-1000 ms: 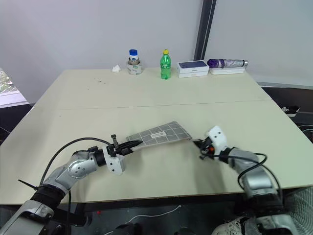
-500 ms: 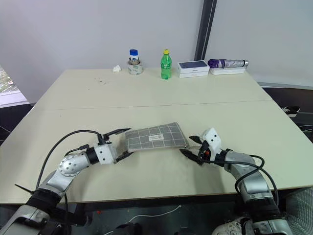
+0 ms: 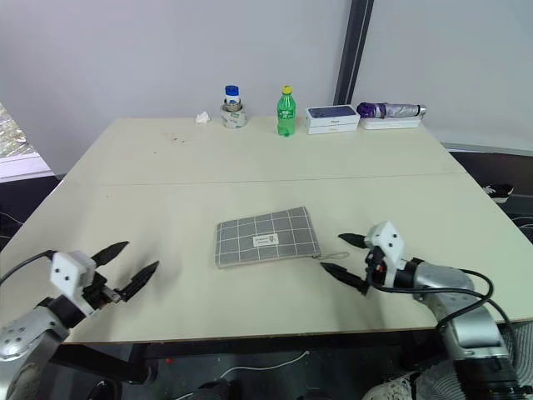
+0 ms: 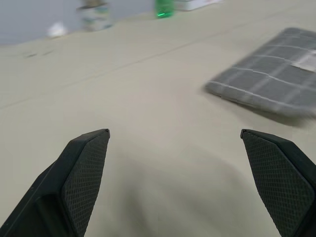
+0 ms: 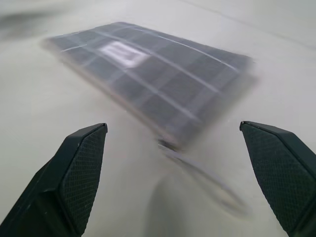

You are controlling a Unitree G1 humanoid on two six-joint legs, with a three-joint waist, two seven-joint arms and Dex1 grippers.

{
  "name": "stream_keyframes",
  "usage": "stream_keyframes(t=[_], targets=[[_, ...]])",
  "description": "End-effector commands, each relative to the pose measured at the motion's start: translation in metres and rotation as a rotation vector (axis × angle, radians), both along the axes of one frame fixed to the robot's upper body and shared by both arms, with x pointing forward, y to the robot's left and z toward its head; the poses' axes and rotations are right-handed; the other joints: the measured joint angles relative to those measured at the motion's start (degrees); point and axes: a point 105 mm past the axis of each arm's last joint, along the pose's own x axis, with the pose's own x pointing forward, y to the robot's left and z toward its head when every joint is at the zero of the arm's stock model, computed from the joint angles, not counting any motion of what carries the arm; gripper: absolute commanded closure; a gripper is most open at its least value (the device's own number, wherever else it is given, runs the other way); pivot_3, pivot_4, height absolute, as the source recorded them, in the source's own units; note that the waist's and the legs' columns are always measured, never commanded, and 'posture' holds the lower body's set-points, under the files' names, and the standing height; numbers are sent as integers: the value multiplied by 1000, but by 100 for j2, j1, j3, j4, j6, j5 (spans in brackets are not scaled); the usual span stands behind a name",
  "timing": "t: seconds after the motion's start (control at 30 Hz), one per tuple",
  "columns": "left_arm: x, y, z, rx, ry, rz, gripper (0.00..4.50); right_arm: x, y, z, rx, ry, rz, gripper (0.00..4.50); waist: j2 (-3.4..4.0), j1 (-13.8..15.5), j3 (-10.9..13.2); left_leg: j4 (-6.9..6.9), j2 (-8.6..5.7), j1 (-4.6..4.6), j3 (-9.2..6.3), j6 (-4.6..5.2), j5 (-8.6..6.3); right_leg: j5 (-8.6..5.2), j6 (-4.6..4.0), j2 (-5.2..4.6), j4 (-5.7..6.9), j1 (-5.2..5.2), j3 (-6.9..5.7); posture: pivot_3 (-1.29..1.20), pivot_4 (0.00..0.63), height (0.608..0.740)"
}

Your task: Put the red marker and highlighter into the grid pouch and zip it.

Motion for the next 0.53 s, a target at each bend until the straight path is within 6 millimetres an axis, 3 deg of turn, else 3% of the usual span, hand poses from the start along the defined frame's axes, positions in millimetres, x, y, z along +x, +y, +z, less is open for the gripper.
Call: stream_keyframes(t=[0.03,0.1,0.2,0.53], targets=[[-11,15,13,45,-14,46,16,7,-27,16,-31,-68,-61,34,0,-19,0,-1,1,0,1,0,0,0,0,4,0,-2,0,0,150,740],[-18,28,12,61,9,71,16,10,-44,19,-54,-69,-90,34,0,-28,0,-1,1,0,11,0,0,0,0,4,0,-4,1,0,150,740],[-20,38,16,38,5,88,16,13,-52,20,-79,-71,-93,34,0,-30,0,-2,1,0,16,0,0,0,-1,6,0,-6,3,0,150,740],[-10,57,19,178,8,104,16,21,-50,14,-78,-72,-91,34,0,-28,0,-4,2,-1,16,0,0,-1,-1,7,-4,-7,3,0,150,740]])
